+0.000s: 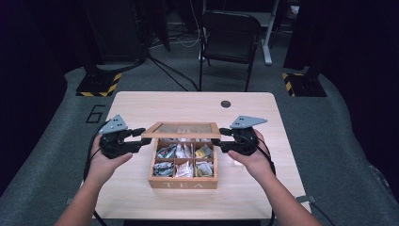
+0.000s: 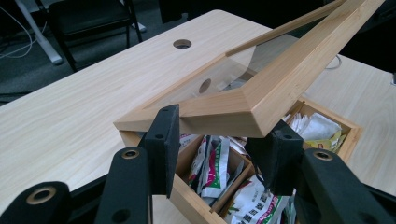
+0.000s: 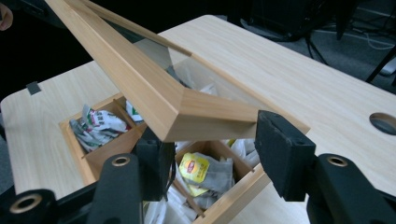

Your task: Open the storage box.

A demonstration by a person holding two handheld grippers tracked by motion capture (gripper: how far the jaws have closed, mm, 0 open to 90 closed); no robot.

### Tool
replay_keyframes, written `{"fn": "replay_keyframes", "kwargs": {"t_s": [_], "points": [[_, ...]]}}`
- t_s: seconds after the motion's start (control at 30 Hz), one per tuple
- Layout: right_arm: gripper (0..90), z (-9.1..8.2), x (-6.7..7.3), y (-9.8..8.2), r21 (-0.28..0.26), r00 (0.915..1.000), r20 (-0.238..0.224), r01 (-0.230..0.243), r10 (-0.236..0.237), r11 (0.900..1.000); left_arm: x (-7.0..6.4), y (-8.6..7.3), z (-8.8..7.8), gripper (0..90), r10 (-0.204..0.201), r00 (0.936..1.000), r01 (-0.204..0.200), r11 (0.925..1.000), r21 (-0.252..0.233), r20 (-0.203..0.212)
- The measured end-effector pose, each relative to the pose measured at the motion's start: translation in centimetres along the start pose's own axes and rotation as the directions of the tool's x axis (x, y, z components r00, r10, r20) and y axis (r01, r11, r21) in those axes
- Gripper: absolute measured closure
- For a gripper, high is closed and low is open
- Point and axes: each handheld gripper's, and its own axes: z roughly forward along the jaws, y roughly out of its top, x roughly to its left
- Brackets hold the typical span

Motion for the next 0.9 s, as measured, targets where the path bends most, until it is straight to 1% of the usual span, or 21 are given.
{"fn": "replay_keyframes", "kwargs": {"t_s": [0.03, 0.07, 0.1, 0.2, 0.23, 0.3, 0.33, 0.4, 0.43, 0.5, 0.53, 0.6, 0.63, 0.7, 0.8, 0.9], "points": [[48.3, 0.0, -0.1, 0.1, -0.006, 1.0, 0.001, 0.006, -0.006, 1.0, 0.0, 0.1, 0.0, 54.5, -0.001, 1.0, 0.001, 1.0, 0.003, 0.004], [48.3, 0.0, -0.1, 0.1, -0.006, 1.0, 0.001, 0.006, -0.006, 1.0, 0.1, 0.2, 0.0, 54.5, 0.004, 1.0, -0.004, 1.0, 0.002, -0.001], [48.9, 0.1, -0.2, 0.4, -0.014, 0.9998, 0.007, 0.019, -0.018, 1.0, 0.1, 0.3, 0.0, 55.1, 0.006, 1.0, -0.006, 1.0, -0.006, -0.005], [49.4, 0.1, -0.3, 0.6, -0.018, 0.9997, 0.007, 0.024, -0.024, 1.0, 0.3, 0.6, 0.0, 55.2, 0.006, 1.0, -0.006, 1.0, -0.007, -0.004], [49.6, 0.1, -0.4, 0.6, -0.022, 0.9995, 0.005, 0.032, -0.032, 0.999, 0.4, 0.8, 0.0, 55.4, 0.008, 0.9999, -0.009, 0.9999, -0.006, -0.008], [49.5, 0.1, -0.6, 0.9, -0.025, 1.0, 0.0, 0.01, -0.01, 1.0, 0.5, 1.1, 0.1, 55.7, 0.009, 0.9999, -0.009, 0.9999, -0.008, -0.011], [49.5, 0.2, -0.9, 1.1, -0.031, 1.0, -0.006, 0.002, -0.002, 1.0, 0.6, 1.2, 0.1, 55.6, 0.009, 0.9999, -0.009, 0.9999, -0.009, -0.012], [49.7, 0.2, -1.0, 1.3, -0.032, 1.0, -0.005, -0.007, 0.007, 0.999, 0.7, 1.4, 0.2, 55.5, 0.007, 0.9999, -0.007, 0.9999, -0.014, -0.013], [49.9, 0.2, -1.1, 1.4, -0.035, 1.0, -0.006, 0.003, -0.004, 0.999, 0.8, 1.5, 0.2, 55.6, 0.009, 0.9999, -0.01, 0.9999, -0.011, -0.014], [49.9, 0.2, -1.1, 1.5, -0.036, 1.0, -0.003, 0.002, -0.003, 0.999, 0.9, 1.8, 0.4, 55.5, 0.006, 0.9998, -0.006, 1.0, -0.007, -0.018], [50.1, 0.3, -1.2, 1.6, -0.034, 1.0, -0.002, 0.009, -0.01, 0.999, 1.0, 1.9, 0.4, 55.5, 0.003, 0.9999, -0.003, 1.0, -0.002, -0.016], [51.1, 0.3, -1.2, 1.8, -0.035, 0.9999, 0.007, 0.01, -0.01, 0.999, 1.1, 2.1, 0.5, 55.6, 0.0, 0.9997, 0.0, 1.0, -0.003, -0.023], [51.3, 0.3, -1.2, 1.9, -0.033, 1.0, 0.009, 0.002, -0.002, 0.999, 1.1, 2.2, 0.5, 55.9, 0.0, 0.9997, 0.0, 1.0, -0.002, -0.025], [51.5, 0.3, -1.3, 2.0, -0.038, 1.0, 0.008, 0.006, -0.006, 0.999, 1.2, 2.3, 0.5, 56.0, -0.001, 0.9996, 0.001, 1.0, -0.008, -0.027], [52.8, 0.3, -1.6, 2.2, -0.045, 0.9999, 0.009, -0.005, 0.005, 0.999, 1.4, 2.4, 0.6, 56.6, -0.005, 0.9996, 0.005, 0.9998, -0.02, -0.026], [53.3, 0.4, -1.7, 2.3, -0.054, 0.9999, 0.011, -0.004, 0.005, 0.999, 1.7, 2.6, 0.7, 56.6, -0.011, 0.9996, 0.01, 0.9993, -0.035, -0.026]]}}
